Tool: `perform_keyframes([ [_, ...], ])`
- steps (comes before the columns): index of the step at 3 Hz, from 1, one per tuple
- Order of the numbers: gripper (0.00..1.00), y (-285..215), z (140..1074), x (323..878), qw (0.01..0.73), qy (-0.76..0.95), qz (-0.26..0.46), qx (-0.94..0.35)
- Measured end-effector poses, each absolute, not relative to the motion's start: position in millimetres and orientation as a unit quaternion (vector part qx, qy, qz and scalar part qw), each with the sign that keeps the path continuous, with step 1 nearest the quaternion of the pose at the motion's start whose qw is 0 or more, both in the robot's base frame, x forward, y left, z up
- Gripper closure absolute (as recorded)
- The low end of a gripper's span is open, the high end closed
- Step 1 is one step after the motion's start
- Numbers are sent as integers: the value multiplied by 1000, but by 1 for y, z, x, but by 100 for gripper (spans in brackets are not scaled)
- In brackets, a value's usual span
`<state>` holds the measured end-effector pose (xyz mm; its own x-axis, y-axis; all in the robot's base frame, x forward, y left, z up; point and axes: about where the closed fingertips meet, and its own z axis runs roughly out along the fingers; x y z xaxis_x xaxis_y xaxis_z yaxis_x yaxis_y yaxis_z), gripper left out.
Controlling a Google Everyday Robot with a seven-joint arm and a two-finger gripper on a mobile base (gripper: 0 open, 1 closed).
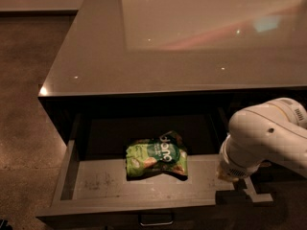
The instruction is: Open top drawer
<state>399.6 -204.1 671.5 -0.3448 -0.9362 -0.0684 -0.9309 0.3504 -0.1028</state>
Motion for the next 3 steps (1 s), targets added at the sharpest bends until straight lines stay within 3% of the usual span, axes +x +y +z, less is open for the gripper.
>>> perform_keyframes([
  [1,100,-198,691,427,124,809,-38,-574],
  [3,58,-197,692,431,131,807,-41,-575],
])
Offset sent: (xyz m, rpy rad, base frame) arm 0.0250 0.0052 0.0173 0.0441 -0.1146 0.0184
